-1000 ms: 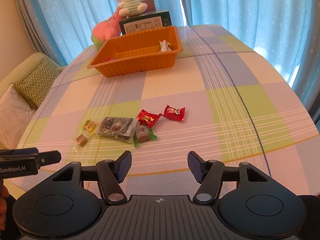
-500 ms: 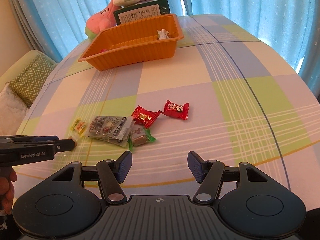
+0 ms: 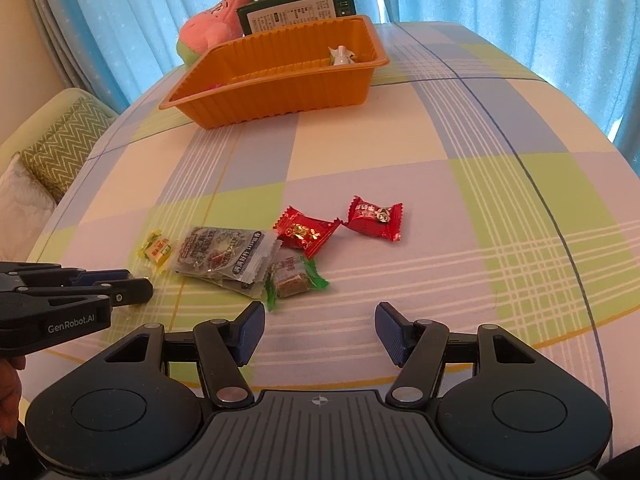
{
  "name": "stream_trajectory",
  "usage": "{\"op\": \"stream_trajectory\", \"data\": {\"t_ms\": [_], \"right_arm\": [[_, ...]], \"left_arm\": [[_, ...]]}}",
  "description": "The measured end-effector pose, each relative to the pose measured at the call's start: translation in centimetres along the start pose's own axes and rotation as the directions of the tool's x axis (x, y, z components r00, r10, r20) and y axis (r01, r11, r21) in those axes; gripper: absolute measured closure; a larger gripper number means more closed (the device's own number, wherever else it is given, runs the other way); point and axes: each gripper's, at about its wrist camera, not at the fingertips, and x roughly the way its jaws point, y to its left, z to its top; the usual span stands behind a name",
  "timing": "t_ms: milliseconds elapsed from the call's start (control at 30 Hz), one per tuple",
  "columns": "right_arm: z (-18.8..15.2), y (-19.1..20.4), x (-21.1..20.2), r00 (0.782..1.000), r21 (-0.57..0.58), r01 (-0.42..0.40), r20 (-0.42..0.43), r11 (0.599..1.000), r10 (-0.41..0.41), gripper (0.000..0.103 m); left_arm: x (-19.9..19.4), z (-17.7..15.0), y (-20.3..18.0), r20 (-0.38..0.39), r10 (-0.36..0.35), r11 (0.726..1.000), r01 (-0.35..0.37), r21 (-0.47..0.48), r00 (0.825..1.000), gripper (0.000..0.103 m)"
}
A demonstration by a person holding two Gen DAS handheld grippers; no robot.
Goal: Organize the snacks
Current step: 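Grasp a small brown candy with the left tool while the right tool grasps another brown candy, then carry both brown candies into the orange tray and open both tools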
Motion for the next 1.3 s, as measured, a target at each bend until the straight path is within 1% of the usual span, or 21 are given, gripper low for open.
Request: {"op": "stream_trajectory", "data": {"t_ms": [133, 267, 433, 467, 633, 667, 733, 767, 800, 833, 900, 1000, 1300], "right_arm": [[0.1, 0.6, 0.6, 1.0, -0.045, 0.001, 0.014, 0.999, 0.0, 0.041], [0.6, 1.4, 1.4, 1.0, -0.094, 0.002, 0.022, 0.996, 0.001, 0.041], [0.7, 2.6, 2.8, 0.998, -0.23, 0.061, 0.046, 0.971, -0.052, 0.041], [0.7, 2.7, 2.9, 0.997, -0.246, 0.062, 0.052, 0.967, -0.05, 0.041], [1.0, 2.6, 3.5, 0.999, -0.261, 0.035, 0.048, 0.965, -0.024, 0.042], [1.0, 2.6, 3.4, 0.999, -0.263, 0.031, 0.046, 0.964, -0.02, 0.044], [1.0, 2.7, 3.2, 0.999, -0.274, 0.028, 0.044, 0.961, -0.017, 0.058], [0.9, 2.8, 3.1, 0.999, -0.277, 0.028, 0.043, 0.961, -0.017, 0.061], [0.8, 2.9, 3.0, 0.999, -0.279, 0.026, 0.043, 0.96, -0.015, 0.069], [0.7, 2.9, 2.9, 0.999, -0.279, 0.027, 0.042, 0.96, -0.016, 0.074], [0.6, 3.0, 2.6, 0.999, -0.275, 0.026, 0.036, 0.961, -0.017, 0.077], [0.2, 2.9, 1.6, 0.999, -0.261, 0.031, 0.041, 0.965, -0.021, 0.078], [-0.6, 3.0, -2.1, 0.996, -0.23, 0.039, 0.084, 0.972, -0.02, 0.078]], "left_arm": [[-0.9, -0.2, 0.2, 0.014, -0.017, 0.998, 0.018, -0.052, 1.0, 0.085], [-1.4, 0.0, 0.3, 0.022, -0.024, 0.997, 0.025, -0.067, 0.999, 0.085], [-1.4, 0.1, 0.4, 0.024, -0.029, 0.997, 0.031, -0.075, 0.999, 0.085], [-1.4, 0.1, 0.4, 0.023, -0.031, 0.996, 0.033, -0.079, 0.999, 0.085], [-1.2, -0.3, 0.3, 0.009, -0.041, 0.996, 0.042, -0.084, 0.999, 0.085], [-1.2, -0.4, 0.2, 0.008, -0.042, 0.995, 0.043, -0.086, 0.999, 0.085], [-1.3, -0.5, 0.1, 0.007, -0.044, 0.995, 0.045, -0.088, 0.999, 0.085], [-1.3, -0.5, 0.0, 0.008, -0.045, 0.995, 0.046, -0.087, 0.999, 0.085], [-1.4, -0.5, 0.0, 0.007, -0.046, 0.995, 0.047, -0.086, 0.999, 0.085], [-1.4, -0.5, -0.1, 0.007, -0.047, 0.995, 0.047, -0.087, 0.999, 0.085], [-1.6, -0.5, -0.2, 0.007, -0.046, 0.995, 0.046, -0.086, 0.999, 0.085], [-2.1, -0.7, -0.4, 0.014, -0.045, 0.995, 0.046, -0.085, 0.999, 0.085], [-4.3, -0.9, -1.4, 0.045, -0.049, 0.995, 0.053, -0.088, 0.998, 0.085]]}}
